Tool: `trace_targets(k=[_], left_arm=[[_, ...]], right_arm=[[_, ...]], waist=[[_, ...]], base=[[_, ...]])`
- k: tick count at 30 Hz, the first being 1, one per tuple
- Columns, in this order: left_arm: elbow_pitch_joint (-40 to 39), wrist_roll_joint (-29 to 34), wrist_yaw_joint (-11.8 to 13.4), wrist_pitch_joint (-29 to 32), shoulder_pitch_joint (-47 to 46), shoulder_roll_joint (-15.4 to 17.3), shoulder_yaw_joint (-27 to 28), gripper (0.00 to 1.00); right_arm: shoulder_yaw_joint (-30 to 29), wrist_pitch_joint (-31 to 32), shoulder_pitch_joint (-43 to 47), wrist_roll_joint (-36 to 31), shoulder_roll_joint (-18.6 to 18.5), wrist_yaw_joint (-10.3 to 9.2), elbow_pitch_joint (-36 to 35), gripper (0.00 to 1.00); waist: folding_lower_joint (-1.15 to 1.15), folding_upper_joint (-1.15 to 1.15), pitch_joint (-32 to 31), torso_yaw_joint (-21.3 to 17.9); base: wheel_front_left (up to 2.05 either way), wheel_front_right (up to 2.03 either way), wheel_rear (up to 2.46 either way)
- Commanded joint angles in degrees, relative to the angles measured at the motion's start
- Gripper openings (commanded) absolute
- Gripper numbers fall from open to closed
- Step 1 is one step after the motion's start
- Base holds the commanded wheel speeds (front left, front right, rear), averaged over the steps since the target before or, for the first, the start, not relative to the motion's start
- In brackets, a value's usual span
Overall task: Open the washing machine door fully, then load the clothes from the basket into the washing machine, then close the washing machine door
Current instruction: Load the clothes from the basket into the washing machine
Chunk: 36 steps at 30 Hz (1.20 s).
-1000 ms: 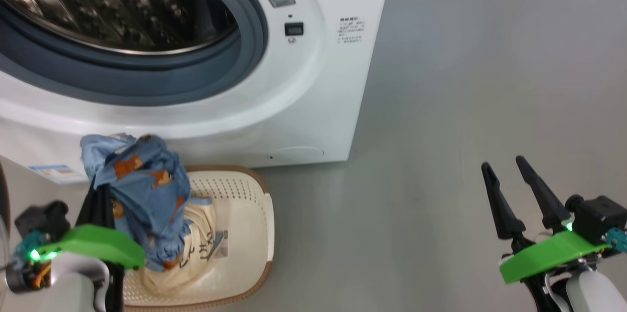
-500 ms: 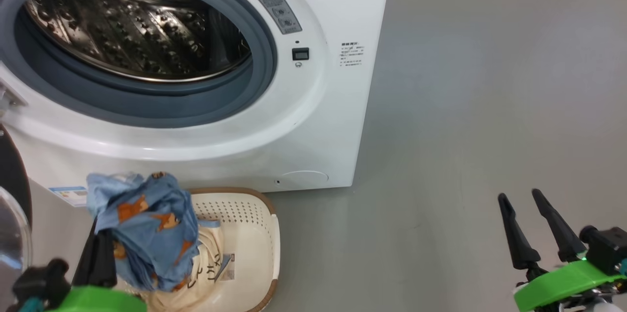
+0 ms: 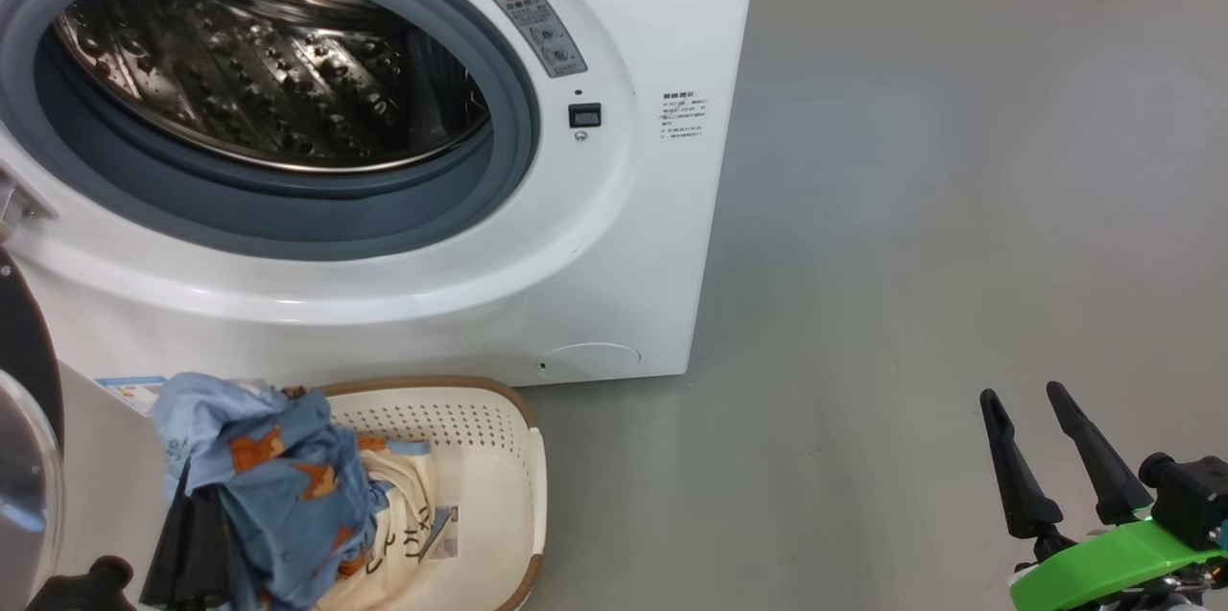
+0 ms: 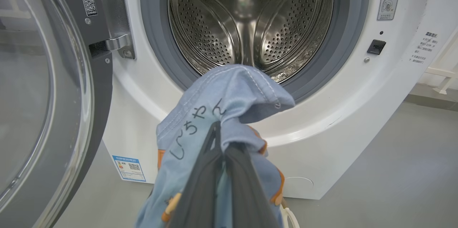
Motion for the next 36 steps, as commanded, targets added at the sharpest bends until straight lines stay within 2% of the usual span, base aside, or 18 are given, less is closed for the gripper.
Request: trace_targets(k=[1, 8, 20, 26, 36], left_arm=[[-1.4, -0.5, -0.1, -0.5, -1.5, 0.5, 1.8, 0.0], [0.3, -2.3, -0.1, -0.5, -8.7, 1.0, 1.4, 0.0], [5.9, -1.8, -0.2, -0.5, -27.8, 5.5, 0.6, 0.0], [11.9, -2.0, -0.2, -0.5, -38.1, 6.9, -0.2, 0.0], [27.6, -3.1, -0.2, -0.5, -49.8, 9.4, -1.0, 0.0]], right_arm=[[1.0, -0.7, 0.4, 0.1, -0.7, 0.09, -1.5, 1.0], [1.4, -0.7, -0.3, -0.1, -0.2, 0.09, -1.7, 1.0], [2.7, -0.7, -2.9, -0.1, 0.7, 0.09, -2.2, 1.0], [3.1, -0.7, -4.3, -0.1, 1.3, 0.09, -2.3, 1.0], [3.7, -0.7, -6.7, 0.0, 2.9, 0.09, -2.4, 1.0]], waist=[[0.0, 0.0, 0.1, 0.0], [0.0, 0.0, 1.7, -0.4], [0.0, 0.0, 5.9, -2.7], [0.0, 0.0, 8.5, -4.3], [0.0, 0.0, 12.7, -7.6]], base=[[0.0, 0.0, 0.0], [0.0, 0.0, 0.0], [0.0, 0.0, 0.0], [0.0, 0.0, 0.0], [0.0, 0.0, 0.0]])
